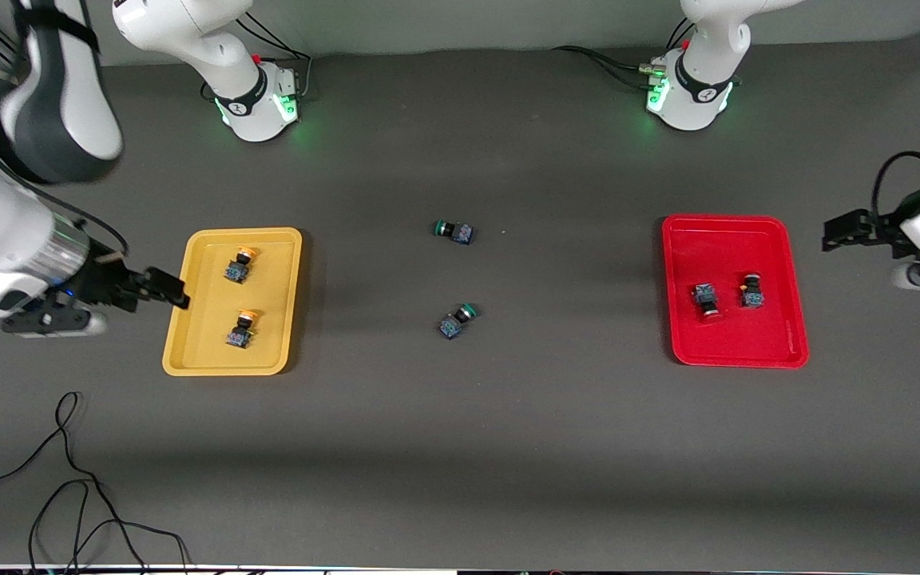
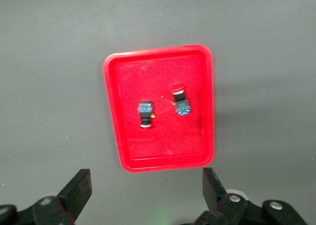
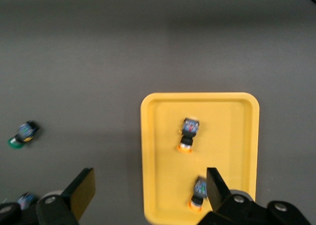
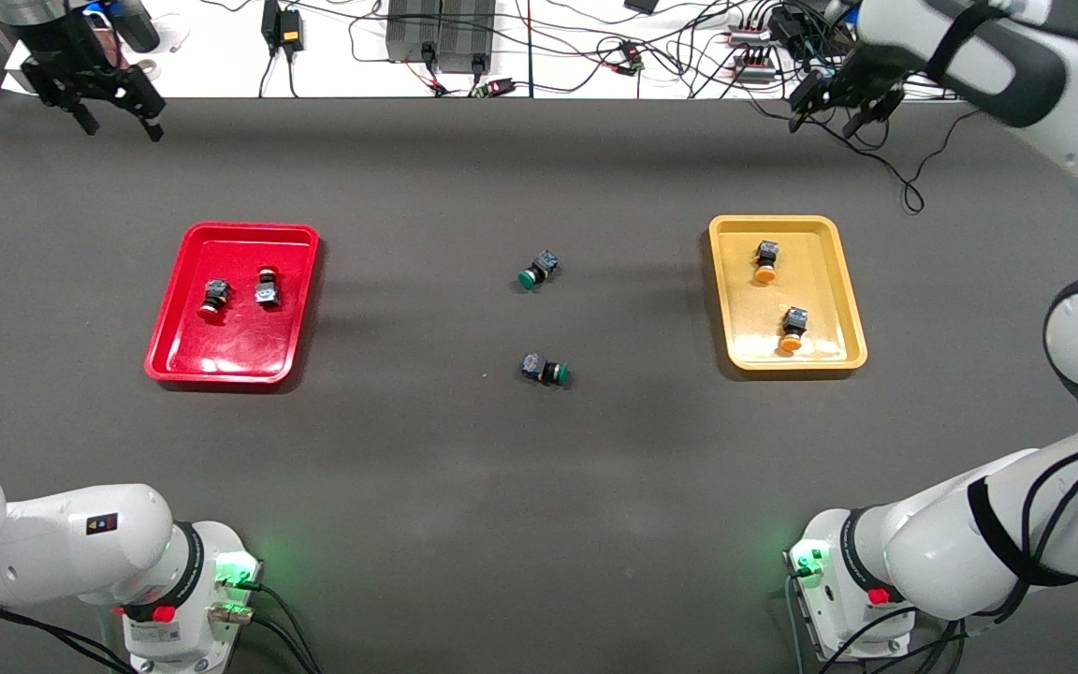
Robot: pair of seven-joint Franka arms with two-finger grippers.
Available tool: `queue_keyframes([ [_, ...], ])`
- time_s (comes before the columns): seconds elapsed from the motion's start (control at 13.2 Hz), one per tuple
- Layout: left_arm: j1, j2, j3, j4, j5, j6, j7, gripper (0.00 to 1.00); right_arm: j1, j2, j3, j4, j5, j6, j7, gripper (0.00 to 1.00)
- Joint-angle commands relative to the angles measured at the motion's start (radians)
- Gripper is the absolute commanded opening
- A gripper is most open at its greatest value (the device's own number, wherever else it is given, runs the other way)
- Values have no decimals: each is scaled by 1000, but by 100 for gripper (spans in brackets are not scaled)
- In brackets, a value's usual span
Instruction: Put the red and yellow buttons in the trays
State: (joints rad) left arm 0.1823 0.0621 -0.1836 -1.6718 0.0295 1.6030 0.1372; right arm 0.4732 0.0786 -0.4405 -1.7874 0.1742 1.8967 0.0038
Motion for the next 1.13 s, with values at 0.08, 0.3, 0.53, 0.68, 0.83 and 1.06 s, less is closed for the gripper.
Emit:
queue_keyframes([
  [0.08,-203,-19,143,-9,-8,-6,-79,100,-51,6,66,186,-68,-223,-18,100],
  [0.3,-221,-41,159,-9,-17,-12,-79,100,-134,-11,153,241,-123,-324,-11,100],
  [0.53,-215,-42,159,0,-34,-15,-79,100,-166,-13,192,237,-179,-297,-10,100],
  [0.68,-215,-44,158,1,-36,-15,-80,100,-165,-5,194,244,-179,-272,-8,100],
  [0.83,-216,-44,158,1,-36,-15,-80,100,-166,0,190,243,-177,-272,-8,100],
  [1.06,-216,-48,156,1,-36,-15,-80,100,-166,1,190,246,-163,-266,-10,100],
])
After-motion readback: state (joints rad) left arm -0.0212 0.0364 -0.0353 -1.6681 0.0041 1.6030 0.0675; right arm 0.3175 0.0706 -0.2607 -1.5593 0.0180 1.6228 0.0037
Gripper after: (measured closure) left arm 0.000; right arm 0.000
